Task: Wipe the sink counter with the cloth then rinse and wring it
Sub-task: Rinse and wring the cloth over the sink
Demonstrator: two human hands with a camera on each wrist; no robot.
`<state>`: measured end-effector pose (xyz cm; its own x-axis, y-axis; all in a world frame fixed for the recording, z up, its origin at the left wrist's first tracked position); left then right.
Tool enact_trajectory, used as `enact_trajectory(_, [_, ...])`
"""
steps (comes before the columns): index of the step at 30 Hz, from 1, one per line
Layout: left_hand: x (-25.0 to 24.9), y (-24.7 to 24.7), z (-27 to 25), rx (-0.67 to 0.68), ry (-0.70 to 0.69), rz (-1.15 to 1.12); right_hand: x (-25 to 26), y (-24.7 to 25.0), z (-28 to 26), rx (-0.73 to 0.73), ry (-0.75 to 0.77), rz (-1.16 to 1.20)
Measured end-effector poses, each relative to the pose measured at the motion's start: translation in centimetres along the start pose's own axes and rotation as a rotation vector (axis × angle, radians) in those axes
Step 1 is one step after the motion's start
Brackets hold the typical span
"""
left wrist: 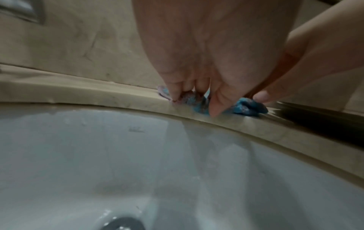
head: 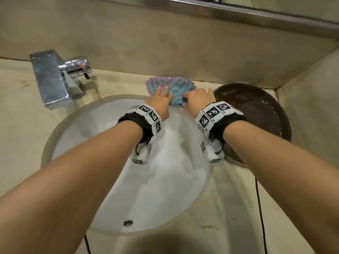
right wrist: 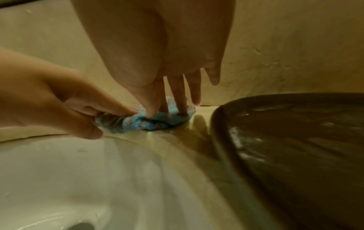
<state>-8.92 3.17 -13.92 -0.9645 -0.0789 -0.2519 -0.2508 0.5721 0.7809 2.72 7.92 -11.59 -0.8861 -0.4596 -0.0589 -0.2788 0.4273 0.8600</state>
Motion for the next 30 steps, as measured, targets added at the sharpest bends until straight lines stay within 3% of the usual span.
enact_trajectory(5, [-1.0,-0.8,0.0,-0.049,-0.074,0.009,-1.8,-0.4,-0.5,-0.139,-0.036,0.176])
enact_trajectory(8, [0.0,-1.4,-0.8,-0.093,-0.096,0.006,-1.0,-0.6,0.4,-0.059,0.020,0.216])
enact_trajectory(11, [0.8,-1.9,-1.7,-0.153,-0.104,0.014,-0.2,-1.1,1.3,0.011,-0.023,0.188])
enact_trajectory(15, [1.2,-2.0,-2.9,-0.249,-0.080,0.025,1.5,-1.2,1.1,-0.149,-0.055,0.060])
enact_trajectory(20, [3.1,-0.8,-4.6,-0.269,0.039,-0.227,2.6,1.0,0.2,-0.046,0.063,0.204])
enact_trajectory(24, [3.5,0.6,-6.5,-0.214,-0.025,-0.453,4.3,4.0,-1.8,-0.065,0.237,0.419])
enact_trajectory(30, [5.4,2.7,-9.8,-0.369,-0.059,-0.812,7.4,8.2,-5.5,-0.040,0.483,0.710])
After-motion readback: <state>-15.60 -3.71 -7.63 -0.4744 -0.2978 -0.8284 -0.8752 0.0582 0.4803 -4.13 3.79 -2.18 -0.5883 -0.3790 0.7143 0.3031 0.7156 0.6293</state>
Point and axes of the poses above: each hand's wrist, its own z-axis towards the middle knuckle, its own y-axis out of the back of the hand, x = y × z, the point moved 2 cm from there along z, towards the middle knuckle, and after that the axes turned 9 degrees about x, right-handed, at the moved point
